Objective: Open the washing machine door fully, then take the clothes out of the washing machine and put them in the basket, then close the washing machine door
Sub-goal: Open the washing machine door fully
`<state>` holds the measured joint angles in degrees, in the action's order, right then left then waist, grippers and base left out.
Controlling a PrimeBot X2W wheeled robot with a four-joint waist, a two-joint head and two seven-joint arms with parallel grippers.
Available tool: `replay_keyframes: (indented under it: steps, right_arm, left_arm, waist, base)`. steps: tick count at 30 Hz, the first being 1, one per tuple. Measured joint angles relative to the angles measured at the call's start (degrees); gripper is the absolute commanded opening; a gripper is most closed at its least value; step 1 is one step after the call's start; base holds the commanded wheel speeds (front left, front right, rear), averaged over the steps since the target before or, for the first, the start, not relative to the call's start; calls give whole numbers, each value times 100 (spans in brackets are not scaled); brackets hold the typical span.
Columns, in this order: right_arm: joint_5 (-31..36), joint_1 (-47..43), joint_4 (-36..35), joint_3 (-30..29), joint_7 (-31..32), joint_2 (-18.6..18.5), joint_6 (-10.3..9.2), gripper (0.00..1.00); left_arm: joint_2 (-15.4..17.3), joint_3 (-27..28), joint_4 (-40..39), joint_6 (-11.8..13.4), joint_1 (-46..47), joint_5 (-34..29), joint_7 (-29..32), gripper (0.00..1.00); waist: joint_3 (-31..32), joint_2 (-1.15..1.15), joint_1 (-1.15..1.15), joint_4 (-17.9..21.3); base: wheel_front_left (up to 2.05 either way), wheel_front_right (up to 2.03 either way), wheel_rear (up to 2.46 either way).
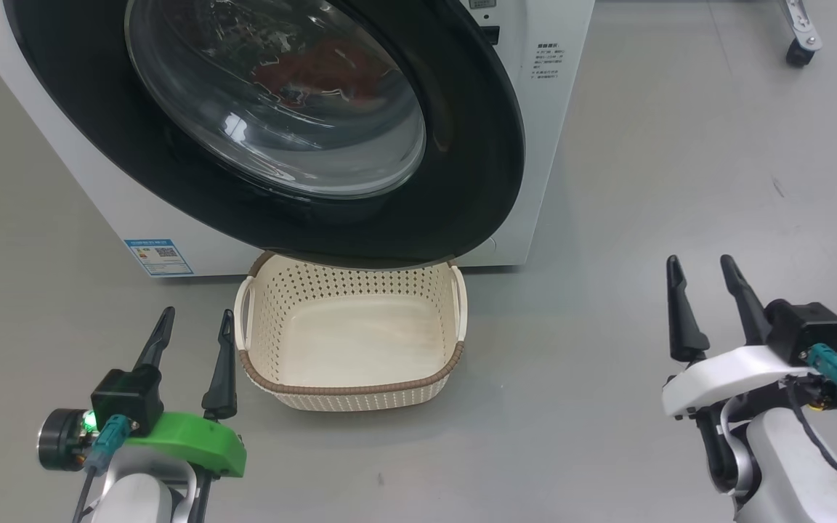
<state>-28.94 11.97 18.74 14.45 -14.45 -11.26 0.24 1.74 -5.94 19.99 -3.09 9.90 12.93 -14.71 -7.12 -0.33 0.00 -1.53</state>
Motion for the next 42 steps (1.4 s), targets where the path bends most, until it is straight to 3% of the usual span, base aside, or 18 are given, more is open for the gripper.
replay_keyframes:
  steps: [13, 29, 30, 31, 42]
  right_arm:
    - [297, -248, -127, 18, 0, 149, -290, 100]
    - [450, -421, -296, -135, 0, 243, -335, 100]
    - [459, -427, -309, -147, 0, 249, -337, 45]
    - [478, -427, -339, -165, 0, 259, -342, 0]
    - [501, -487, -364, -212, 0, 280, -333, 0]
  left_arm:
    - [0, 2, -2, 1, -24, 0, 0, 100]
    - [0, -7, 4, 1, -63, 1, 0, 100]
    - [0, -8, 4, 1, -65, 1, 0, 100]
    - [0, -8, 4, 1, -69, 1, 0, 100]
    - [0, -15, -3, 1, -80, 1, 0, 100]
  waist:
    - [-3, 0, 0, 23]
    - [1, 0, 0, 52]
    - [0, 0, 0, 52]
    - [-1, 0, 0, 52]
    - [-25, 0, 0, 50]
  base:
    - [0, 0, 0]
    - [0, 0, 0]
    - [0, 0, 0]
    - [0, 0, 0]
    - [0, 0, 0]
